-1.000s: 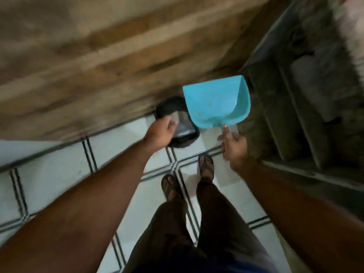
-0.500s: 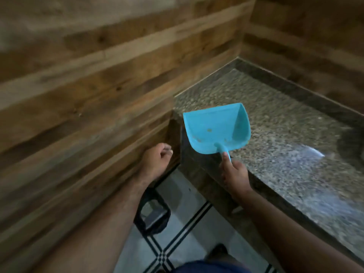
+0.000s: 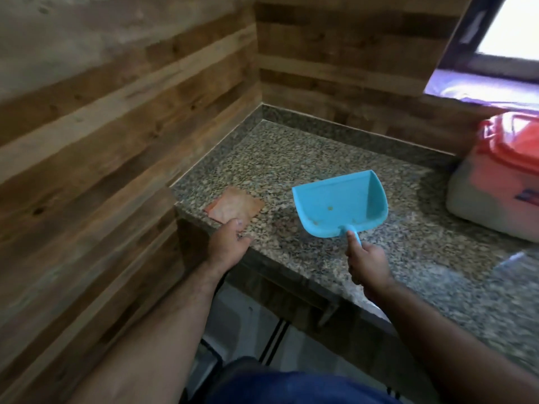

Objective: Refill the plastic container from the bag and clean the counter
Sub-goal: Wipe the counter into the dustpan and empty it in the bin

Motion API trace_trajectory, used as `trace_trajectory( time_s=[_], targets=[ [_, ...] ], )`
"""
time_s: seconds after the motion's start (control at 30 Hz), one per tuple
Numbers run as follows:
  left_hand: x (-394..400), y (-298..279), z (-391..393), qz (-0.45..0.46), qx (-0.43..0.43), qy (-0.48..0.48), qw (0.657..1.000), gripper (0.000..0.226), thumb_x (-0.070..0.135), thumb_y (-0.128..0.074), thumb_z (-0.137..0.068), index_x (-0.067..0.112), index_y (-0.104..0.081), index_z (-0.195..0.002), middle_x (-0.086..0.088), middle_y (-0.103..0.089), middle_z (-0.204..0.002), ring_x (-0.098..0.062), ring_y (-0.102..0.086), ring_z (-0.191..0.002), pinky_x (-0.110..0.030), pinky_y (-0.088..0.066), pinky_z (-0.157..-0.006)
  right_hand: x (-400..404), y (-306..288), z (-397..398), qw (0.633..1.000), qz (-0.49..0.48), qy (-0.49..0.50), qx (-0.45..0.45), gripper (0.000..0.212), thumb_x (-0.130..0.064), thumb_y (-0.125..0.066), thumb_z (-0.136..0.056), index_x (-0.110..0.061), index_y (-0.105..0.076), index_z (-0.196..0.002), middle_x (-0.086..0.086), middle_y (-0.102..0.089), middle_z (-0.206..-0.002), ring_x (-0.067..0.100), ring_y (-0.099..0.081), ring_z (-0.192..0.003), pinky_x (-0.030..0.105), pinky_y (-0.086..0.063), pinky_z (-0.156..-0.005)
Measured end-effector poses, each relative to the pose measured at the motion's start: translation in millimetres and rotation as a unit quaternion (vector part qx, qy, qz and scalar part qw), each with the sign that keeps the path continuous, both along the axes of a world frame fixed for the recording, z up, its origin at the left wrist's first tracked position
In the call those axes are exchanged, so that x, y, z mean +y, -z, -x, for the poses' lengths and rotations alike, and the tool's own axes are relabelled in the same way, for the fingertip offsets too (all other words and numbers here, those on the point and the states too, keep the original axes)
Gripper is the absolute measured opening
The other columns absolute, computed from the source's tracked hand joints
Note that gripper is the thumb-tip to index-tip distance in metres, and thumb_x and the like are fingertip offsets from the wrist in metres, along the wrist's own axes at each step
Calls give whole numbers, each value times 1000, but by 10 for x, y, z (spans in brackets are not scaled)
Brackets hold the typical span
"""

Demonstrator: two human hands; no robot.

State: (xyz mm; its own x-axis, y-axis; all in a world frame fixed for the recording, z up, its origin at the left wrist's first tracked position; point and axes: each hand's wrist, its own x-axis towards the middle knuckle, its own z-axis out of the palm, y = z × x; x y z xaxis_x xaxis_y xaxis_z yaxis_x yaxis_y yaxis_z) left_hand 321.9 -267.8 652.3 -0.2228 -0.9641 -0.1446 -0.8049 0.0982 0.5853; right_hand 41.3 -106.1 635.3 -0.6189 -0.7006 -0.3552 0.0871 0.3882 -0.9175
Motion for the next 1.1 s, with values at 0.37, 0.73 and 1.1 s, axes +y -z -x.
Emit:
trace_trajectory(
  time_s=[0.37, 0.73, 1.1],
  targets=[
    [-1187, 696, 448, -30, -131, 20, 991, 71, 53, -70, -81, 18, -58, -142, -9, -77, -115, -30, -74, -96, -30, -58, -75, -121, 85, 744, 991, -30, 133, -18, 50, -54, -60, -105, -10, -55, -81, 2, -39, -52, 14, -32, -40, 22, -25, -43],
    [-1578, 864, 1174, 10, -84, 80, 993, 21, 25, -43, -111, 20, -61, -120, -5, -71, -97, -27, -65, -86, -30, -48, -70, -331, 21, 1031, 960, -44, 277, 24, 58, -58, -61, -103, -13, -55, -67, 8, -47, -57, 18, -38, -46, 28, -30, -47],
    [-1943, 1010, 3089, -21, -26, 202, 979, 46, 29, -44, -112, 6, -56, -150, -21, -45, -163, -42, -46, -145, -49, -35, -123, 247, 71, 799, 907, -73, 414, 11, 55, -56, -57, -106, -15, -55, -69, 7, -42, -52, 14, -32, -39, 23, -25, -45]
  ],
)
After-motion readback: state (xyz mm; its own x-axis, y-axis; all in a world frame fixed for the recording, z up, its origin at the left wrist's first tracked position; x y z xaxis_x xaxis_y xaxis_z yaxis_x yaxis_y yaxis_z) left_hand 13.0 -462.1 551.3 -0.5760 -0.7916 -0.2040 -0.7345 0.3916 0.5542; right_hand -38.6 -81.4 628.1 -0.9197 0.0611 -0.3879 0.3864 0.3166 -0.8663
